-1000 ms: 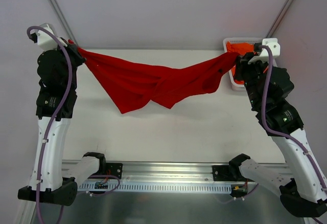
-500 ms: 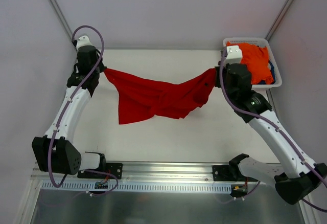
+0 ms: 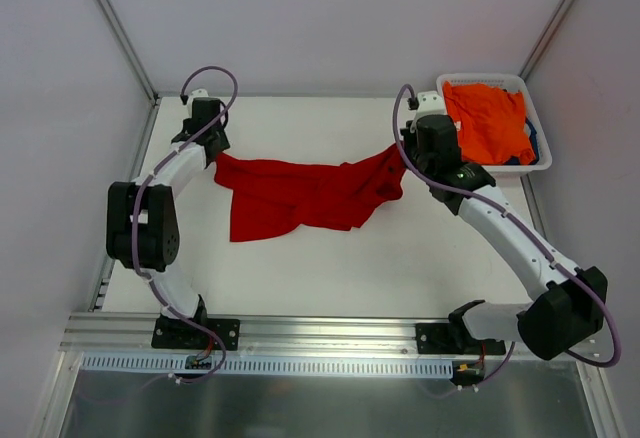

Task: Fold and stack the t-shirts
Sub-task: Flatten the tshirt out

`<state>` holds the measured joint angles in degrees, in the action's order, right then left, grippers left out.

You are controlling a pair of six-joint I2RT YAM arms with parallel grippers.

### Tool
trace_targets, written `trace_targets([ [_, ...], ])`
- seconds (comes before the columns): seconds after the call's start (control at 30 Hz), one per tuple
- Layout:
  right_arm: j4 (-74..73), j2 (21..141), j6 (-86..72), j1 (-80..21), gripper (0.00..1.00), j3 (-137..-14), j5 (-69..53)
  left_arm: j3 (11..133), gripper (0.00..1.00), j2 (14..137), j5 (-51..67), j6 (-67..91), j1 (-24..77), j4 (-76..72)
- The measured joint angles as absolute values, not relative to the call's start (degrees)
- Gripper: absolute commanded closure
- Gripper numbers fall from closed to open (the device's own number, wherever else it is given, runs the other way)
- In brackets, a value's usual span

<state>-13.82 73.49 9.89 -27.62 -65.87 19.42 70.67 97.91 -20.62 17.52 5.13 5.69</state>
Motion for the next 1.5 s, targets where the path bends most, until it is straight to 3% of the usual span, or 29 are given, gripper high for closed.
trace_targets([
  [0.07, -13.4, 73.6, 9.7, -27.6, 1.0, -65.8, 18.8, 71.9, 0.27, 100.9, -20.6, 17.4, 5.1, 5.3],
  [0.13, -13.0, 73.6, 9.6, -27.5, 1.0, -65.8, 18.5, 72.3, 0.12, 102.3, -20.6, 17.4, 5.1, 5.1],
  [0.17, -12.8, 73.6, 9.6, -27.4, 1.0, -65.7, 18.1, 72.3, 0.1, 102.4, -20.7, 17.6, 5.1, 5.2],
  [0.37, -12.2, 73.9, 9.4, -26.4, 1.0, -65.2, 16.7, 69.0, 0.12, 98.8, -21.8, 19.1, 5.3, 4.6],
  [0.93, -11.4, 78.0, 7.9, -22.5, 1.0, -65.2, 11.8, 45.5, 0.23, 69.9, -24.6, 35.2, 18.1, 15.2],
  [1.17, -11.2, 78.0, 6.9, -21.8, 1.0, -65.2, 10.3, 37.5, 0.32, 61.1, -24.0, 42.0, 18.7, 20.3],
  [1.5, -10.9, 78.0, 6.3, -21.3, 1.0, -65.2, 9.0, 30.4, 0.36, 61.0, -21.5, 50.7, 22.7, 21.9],
])
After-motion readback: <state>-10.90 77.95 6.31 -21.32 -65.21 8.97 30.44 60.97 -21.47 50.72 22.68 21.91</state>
